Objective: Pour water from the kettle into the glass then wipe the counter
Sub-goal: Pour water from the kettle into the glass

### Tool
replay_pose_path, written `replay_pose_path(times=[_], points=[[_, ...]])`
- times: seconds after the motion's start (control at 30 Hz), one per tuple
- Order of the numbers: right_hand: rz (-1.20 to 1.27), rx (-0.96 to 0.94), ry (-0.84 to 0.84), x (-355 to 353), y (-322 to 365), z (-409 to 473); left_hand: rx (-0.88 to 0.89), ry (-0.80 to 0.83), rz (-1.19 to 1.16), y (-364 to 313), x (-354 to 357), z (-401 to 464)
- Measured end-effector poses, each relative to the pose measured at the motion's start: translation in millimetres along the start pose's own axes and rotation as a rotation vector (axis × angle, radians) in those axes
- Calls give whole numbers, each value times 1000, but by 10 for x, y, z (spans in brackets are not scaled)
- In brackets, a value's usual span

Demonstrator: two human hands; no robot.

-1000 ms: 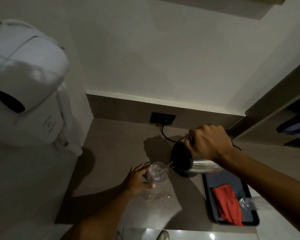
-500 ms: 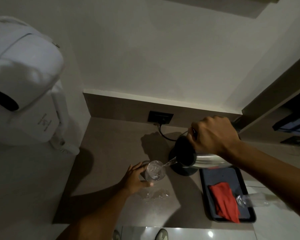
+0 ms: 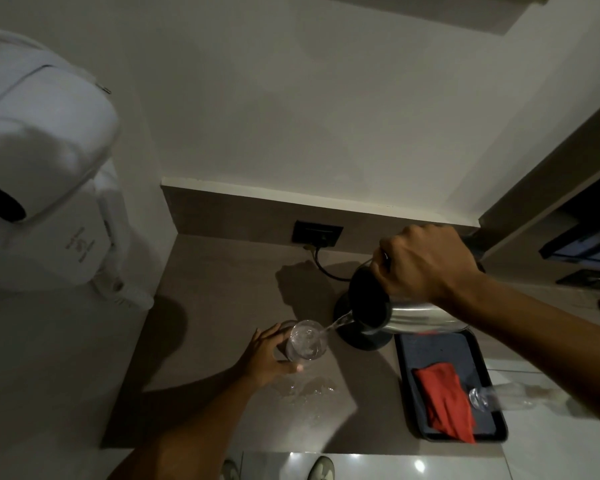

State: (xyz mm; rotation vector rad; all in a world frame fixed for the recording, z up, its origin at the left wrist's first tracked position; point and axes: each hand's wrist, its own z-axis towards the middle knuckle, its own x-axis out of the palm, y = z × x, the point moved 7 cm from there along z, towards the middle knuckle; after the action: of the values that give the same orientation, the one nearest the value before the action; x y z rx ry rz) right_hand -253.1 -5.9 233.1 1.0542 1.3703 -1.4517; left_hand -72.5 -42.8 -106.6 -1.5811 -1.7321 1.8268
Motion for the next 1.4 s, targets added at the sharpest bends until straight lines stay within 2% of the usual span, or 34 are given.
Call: replay_pose_path(times=[0.37,1.13,1.4], points=[[-101,-6,-24,-117,3,42,-2,-9,-10,1,-11,-3],[-56,-50,-31,-73,31,57,-26,0,7,6,-6,-5],[107,87,-45,261,-63,-14,4,-6,-31,-18,-10,-21]])
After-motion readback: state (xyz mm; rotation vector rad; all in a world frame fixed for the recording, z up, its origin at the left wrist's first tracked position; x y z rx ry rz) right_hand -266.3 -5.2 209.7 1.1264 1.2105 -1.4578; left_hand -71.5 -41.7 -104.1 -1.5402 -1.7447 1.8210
